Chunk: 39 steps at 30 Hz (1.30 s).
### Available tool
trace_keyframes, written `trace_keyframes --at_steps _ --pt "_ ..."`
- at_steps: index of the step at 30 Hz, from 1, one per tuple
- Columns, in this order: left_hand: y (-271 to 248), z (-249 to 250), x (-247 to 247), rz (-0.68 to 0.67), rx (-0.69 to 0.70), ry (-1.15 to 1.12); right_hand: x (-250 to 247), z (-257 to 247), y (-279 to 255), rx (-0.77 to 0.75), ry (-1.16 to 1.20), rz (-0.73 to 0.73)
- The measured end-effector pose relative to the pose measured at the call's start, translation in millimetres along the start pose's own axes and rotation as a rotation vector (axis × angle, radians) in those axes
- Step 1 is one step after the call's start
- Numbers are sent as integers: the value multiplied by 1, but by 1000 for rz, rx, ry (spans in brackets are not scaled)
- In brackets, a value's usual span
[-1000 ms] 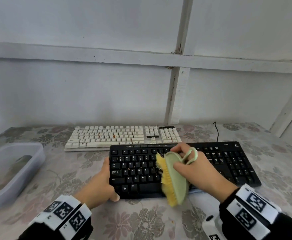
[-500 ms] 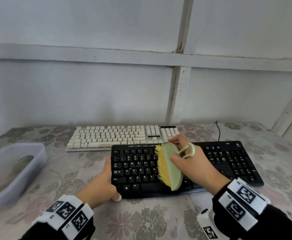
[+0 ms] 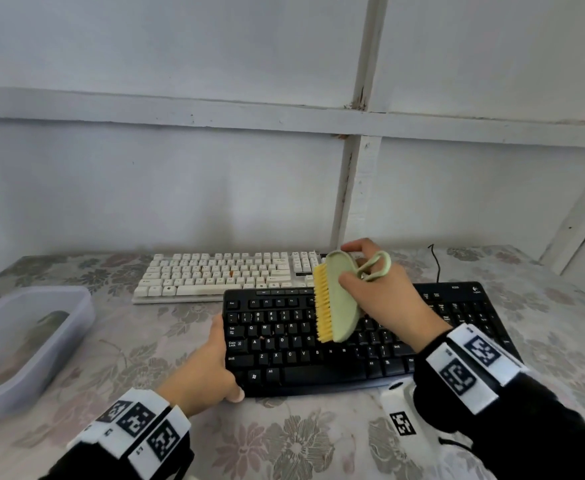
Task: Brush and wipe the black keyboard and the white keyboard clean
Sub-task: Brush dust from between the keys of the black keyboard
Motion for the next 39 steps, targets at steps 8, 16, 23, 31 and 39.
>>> trace_keyframes --at_steps 8,16,23,31,39 --pt "0 -2 -1 15 61 -74 17 22 -43 13 -124 -190" --pt "1 -4 -2 15 56 -45 -1 -3 -14 -13 -29 -30" --pt "1 -2 -3 13 69 -16 18 15 -27 16 -94 -103" --pt "0 -3 -1 15 40 -4 4 2 -18 -14 1 -37" --pt "-6 -1 0 24 75 -80 16 15 -34 1 -127 -174"
Point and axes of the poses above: each hand's wrist, its own y-axis towards the middle knuckle, its own x-axis out of the palm, z = x × y, the point moved 2 cm from there along y, towards the middle knuckle, and after that the axes turned 6 degrees about x, right-handed, at the moved point
